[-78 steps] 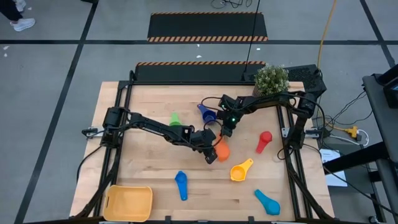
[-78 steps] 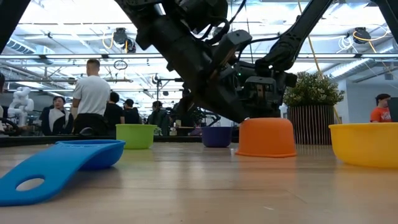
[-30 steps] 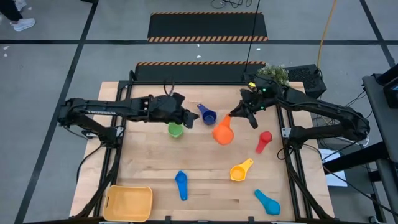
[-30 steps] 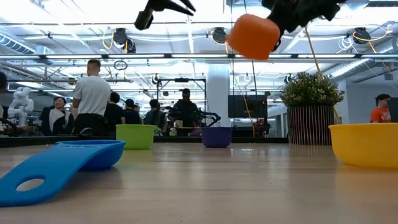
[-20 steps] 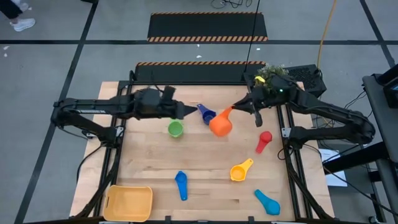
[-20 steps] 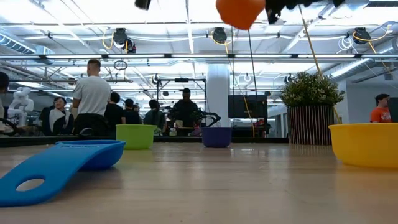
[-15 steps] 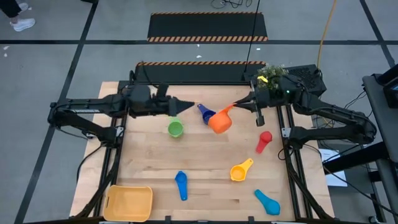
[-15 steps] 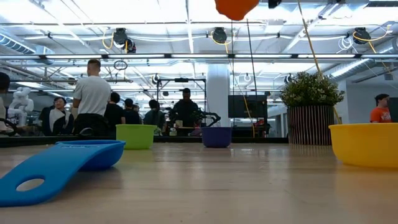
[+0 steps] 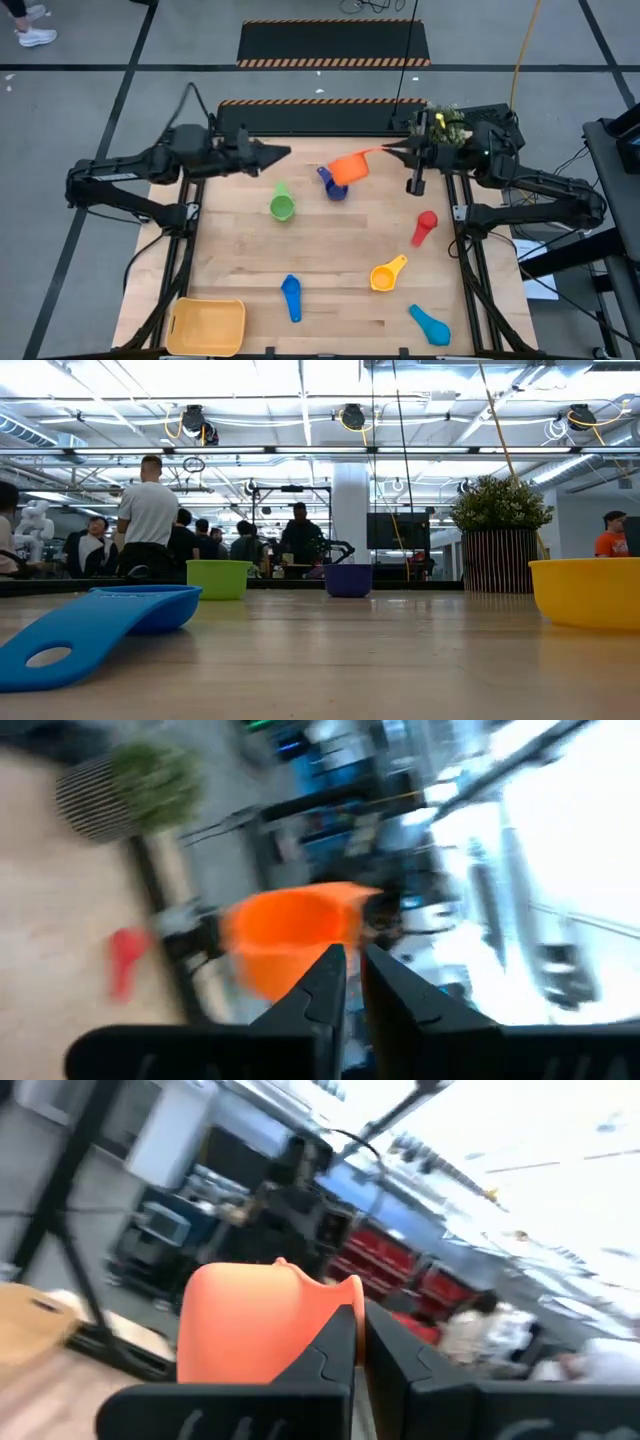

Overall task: Nest measuring cups in basket
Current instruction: Put the orange measuring cup on the table upright

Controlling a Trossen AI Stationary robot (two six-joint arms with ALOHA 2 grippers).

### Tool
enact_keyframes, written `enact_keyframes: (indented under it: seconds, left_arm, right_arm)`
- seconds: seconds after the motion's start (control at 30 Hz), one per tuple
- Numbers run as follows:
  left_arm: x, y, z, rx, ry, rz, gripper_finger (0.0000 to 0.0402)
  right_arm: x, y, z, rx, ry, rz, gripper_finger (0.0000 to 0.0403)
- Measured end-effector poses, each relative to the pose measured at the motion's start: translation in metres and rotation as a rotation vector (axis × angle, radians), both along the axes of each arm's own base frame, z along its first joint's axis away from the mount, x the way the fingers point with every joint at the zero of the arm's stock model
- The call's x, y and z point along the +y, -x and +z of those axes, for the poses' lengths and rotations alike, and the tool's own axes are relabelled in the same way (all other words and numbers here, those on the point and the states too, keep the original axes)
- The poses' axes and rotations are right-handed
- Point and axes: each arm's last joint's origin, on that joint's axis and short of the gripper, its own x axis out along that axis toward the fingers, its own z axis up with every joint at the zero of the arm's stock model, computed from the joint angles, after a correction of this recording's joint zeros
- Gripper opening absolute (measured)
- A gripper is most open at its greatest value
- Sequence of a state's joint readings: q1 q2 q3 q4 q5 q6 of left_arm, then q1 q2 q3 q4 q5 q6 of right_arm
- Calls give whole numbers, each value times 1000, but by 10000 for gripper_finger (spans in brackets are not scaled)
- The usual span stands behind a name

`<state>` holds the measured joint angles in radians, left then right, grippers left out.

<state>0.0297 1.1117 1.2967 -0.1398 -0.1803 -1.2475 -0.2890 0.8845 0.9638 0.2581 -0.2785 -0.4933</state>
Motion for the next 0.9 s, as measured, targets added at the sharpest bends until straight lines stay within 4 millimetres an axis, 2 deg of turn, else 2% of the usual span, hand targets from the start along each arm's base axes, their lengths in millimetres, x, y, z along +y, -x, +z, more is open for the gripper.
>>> enact_keyframes:
  seconds: [0.17, 0.3, 0.6, 0.9]
  left_arm:
    - [-2, 15, 19, -143, -49, 27, 37]
    - [2, 24, 21, -151, -19, 45, 37]
    - [9, 24, 15, -126, 136, 82, 37]
    - [5, 21, 10, -107, 296, -18, 43]
  right_arm:
    - [3, -1, 2, -26, 95, -46, 0]
    - [8, -6, 1, -19, 193, -43, 0]
    - [17, -31, 24, -49, 369, -98, 0]
    - [23, -49, 32, -54, 515, -177, 0]
